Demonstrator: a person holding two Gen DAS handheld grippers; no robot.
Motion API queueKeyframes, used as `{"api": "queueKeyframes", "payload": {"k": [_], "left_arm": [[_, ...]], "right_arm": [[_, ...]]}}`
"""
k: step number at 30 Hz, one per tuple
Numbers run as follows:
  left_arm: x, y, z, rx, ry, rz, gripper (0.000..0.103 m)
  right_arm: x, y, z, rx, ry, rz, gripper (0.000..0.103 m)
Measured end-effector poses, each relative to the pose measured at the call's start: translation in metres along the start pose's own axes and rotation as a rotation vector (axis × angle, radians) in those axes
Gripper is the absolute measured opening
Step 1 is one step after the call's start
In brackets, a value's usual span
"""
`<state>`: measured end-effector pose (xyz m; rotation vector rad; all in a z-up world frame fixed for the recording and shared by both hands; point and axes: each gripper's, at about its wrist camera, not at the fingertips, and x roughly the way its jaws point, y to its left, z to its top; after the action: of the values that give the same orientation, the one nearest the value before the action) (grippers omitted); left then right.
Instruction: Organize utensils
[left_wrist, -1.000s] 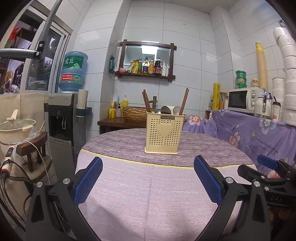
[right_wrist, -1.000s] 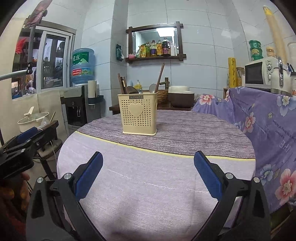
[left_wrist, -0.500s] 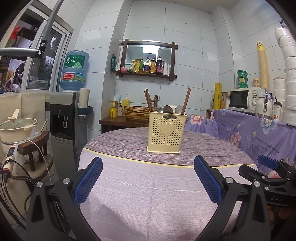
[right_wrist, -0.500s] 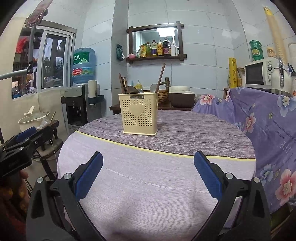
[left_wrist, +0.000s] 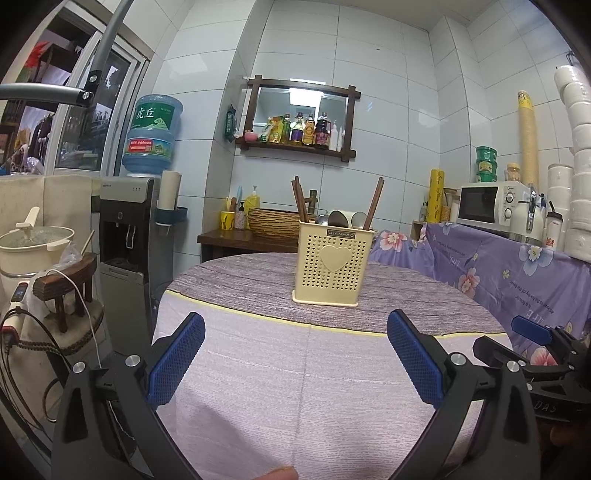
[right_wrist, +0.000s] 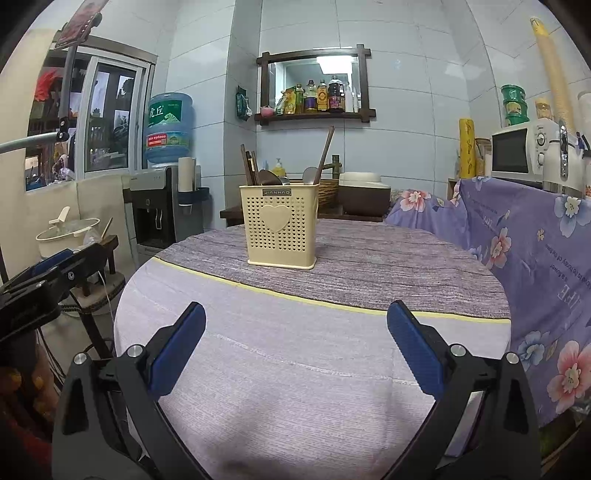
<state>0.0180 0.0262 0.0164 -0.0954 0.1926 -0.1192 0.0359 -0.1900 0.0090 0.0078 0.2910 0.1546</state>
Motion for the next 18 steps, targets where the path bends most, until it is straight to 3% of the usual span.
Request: {"api": "queueKeyframes", "payload": {"k": [18], "left_arm": [[0.0015,-0.007,-0.0001,0.022,0.013,-0.01,0.098]], "right_arm": [[0.0011,0.0005,-0.0013,0.001,0.002,0.004,0.097]]}}
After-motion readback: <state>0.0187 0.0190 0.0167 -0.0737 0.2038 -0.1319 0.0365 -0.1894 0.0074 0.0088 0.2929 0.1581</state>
